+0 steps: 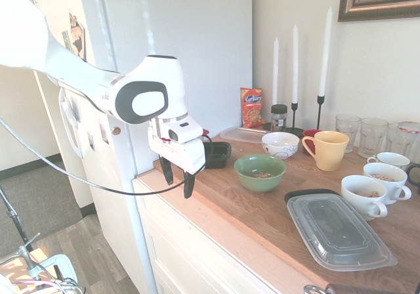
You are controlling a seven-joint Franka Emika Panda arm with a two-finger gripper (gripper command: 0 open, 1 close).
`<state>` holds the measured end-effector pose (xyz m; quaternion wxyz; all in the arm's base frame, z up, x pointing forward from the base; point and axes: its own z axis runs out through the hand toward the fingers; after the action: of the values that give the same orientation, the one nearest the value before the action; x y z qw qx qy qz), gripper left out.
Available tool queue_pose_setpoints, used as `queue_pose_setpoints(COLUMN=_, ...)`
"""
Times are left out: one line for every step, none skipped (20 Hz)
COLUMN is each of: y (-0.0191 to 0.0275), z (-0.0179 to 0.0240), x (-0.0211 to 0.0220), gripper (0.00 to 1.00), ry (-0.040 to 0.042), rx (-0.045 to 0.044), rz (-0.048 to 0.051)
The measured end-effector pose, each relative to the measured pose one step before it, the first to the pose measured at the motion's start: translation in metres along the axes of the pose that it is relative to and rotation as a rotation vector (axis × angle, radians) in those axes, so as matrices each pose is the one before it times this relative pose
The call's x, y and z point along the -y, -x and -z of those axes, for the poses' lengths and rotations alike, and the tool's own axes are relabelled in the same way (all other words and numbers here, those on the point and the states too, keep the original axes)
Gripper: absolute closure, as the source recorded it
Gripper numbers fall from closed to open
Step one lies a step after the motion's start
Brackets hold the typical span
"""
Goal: Pour the cereal into the box
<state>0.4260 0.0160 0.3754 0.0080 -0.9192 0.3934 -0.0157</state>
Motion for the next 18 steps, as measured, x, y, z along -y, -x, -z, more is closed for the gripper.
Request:
queue_pose_setpoints(y=0.00001, z=-0.00055, x=-0.00004, gripper=0.0, ry=0.00097, rx=0.00083, rz=-0.00118)
queue_pose_setpoints(y=0.00052, z=-0.001, x=-0.00045, gripper=0.0, ry=0.00246, rx=0.00061, rz=-0.0064)
queue_pose_setpoints(y=0.00057, z=0.0001, x=0.00068, gripper=0.0, ry=0.00053, rx=-0.00247, rz=-0.00566)
queue_pose_setpoints(y=0.00087, z=0.0005, x=0.00134, gripper=0.0, ry=-0.00012, rx=-0.00372, rz=-0.00339)
queue_pose_setpoints(y=0.00034, z=0.00212, x=0.00225, gripper=0.0, ry=-0.00142, rx=-0.0065, rz=-0.00141)
queue_pose_setpoints(y=-0.00058, z=0.00424, x=0.00338, gripper=0.0, ry=-0.00401, rx=-0.01059, rz=-0.00171)
queue_pose_setpoints(y=-0.00193, z=0.00603, x=0.00381, gripper=0.0, ry=-0.00738, rx=-0.01106, rz=-0.00149)
queue_pose_setpoints(y=-0.00324, z=0.00672, x=0.00371, gripper=0.0, ry=-0.0068, rx=-0.011, rz=-0.00294)
queue_pose_setpoints(y=-0.00541, z=0.00783, x=0.00422, gripper=0.0, ry=-0.00858, rx=-0.0129, rz=-0.00579)
queue_pose_setpoints(y=-0.00839, z=0.00853, x=0.00418, gripper=0.0, ry=-0.00835, rx=-0.00971, rz=-0.00827)
queue_pose_setpoints(y=-0.01075, z=0.00768, x=0.00356, gripper=0.0, ry=-0.00716, rx=-0.00695, rz=-0.011)
queue_pose_setpoints(y=-0.01226, z=0.00578, x=0.00272, gripper=0.0, ry=-0.00326, rx=-0.00454, rz=-0.01358)
queue_pose_setpoints(y=-0.01376, z=0.00499, x=0.00212, gripper=0.0, ry=0.00033, rx=-0.00401, rz=-0.01408)
queue_pose_setpoints(y=-0.01403, z=0.00377, x=0.00166, gripper=0.0, ry=0.00153, rx=-0.00018, rz=-0.01484)
queue_pose_setpoints(y=-0.01279, z=0.00308, x=0.00189, gripper=0.0, ry=0.00099, rx=0.00138, rz=-0.01158)
queue_pose_setpoints(y=-0.01196, z=0.00227, x=0.00174, gripper=0.0, ry=0.00167, rx=0.00227, rz=-0.00946)
queue_pose_setpoints(y=-0.01164, z=0.00232, x=0.00094, gripper=0.0, ry=0.00103, rx=0.00138, rz=-0.00751)
queue_pose_setpoints(y=-0.01279, z=0.00461, x=0.0008, gripper=0.0, ry=0.00039, rx=-0.00006, rz=-0.00625)
